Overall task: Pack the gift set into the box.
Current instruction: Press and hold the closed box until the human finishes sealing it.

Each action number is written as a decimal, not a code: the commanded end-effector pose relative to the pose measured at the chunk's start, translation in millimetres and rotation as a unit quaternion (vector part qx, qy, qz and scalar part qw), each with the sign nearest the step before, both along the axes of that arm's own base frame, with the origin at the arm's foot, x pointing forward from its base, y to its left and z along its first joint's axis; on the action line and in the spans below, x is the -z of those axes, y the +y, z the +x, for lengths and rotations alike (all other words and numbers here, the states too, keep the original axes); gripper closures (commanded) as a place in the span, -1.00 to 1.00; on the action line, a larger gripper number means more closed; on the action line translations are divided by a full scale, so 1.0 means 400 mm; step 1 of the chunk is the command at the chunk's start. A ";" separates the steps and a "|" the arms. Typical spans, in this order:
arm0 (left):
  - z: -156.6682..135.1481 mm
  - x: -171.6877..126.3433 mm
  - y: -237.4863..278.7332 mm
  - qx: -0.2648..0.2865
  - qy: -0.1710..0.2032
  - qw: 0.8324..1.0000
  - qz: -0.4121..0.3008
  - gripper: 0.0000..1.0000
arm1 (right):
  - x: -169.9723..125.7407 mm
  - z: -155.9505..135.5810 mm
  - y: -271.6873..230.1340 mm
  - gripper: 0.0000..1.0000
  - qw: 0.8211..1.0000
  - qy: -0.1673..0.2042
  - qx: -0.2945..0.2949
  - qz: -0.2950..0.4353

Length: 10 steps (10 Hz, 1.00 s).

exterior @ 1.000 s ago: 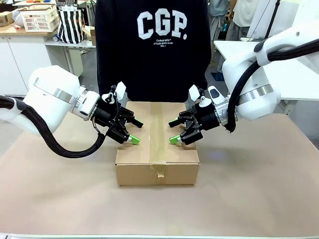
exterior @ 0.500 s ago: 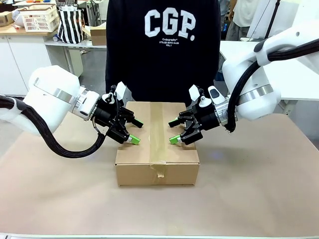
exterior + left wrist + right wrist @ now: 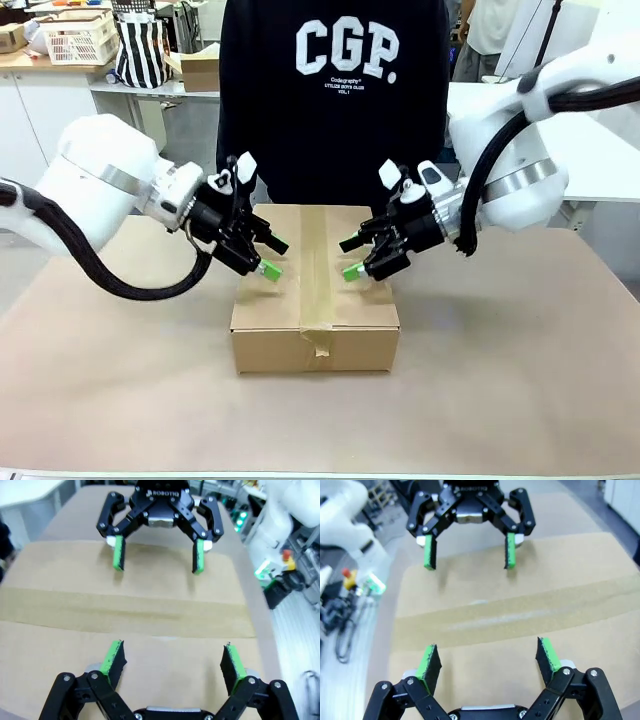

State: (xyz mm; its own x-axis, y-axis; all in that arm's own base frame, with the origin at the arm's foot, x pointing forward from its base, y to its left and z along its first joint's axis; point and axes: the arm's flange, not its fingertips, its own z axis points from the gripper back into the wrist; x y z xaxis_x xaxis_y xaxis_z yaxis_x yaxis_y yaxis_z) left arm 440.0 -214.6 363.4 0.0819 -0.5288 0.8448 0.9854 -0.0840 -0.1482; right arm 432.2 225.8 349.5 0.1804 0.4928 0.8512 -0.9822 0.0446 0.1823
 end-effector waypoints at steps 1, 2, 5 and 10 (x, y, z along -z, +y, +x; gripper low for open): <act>-0.026 -0.153 0.070 -0.016 0.110 0.994 0.012 -1.00 | -0.148 -0.006 -0.087 -1.00 0.993 0.109 0.031 0.031; -0.047 -0.202 0.107 -0.021 0.166 0.986 0.026 -1.00 | -0.186 -0.013 -0.130 -1.00 0.982 0.178 0.035 0.044; -0.143 -0.284 0.283 -0.094 0.304 0.947 0.045 -1.00 | -0.263 -0.134 -0.347 -1.00 0.931 0.314 0.188 0.000; -0.339 -0.193 0.647 -0.347 0.351 0.865 -0.091 -1.00 | -0.220 -0.352 -0.633 -1.00 0.804 0.374 0.462 0.030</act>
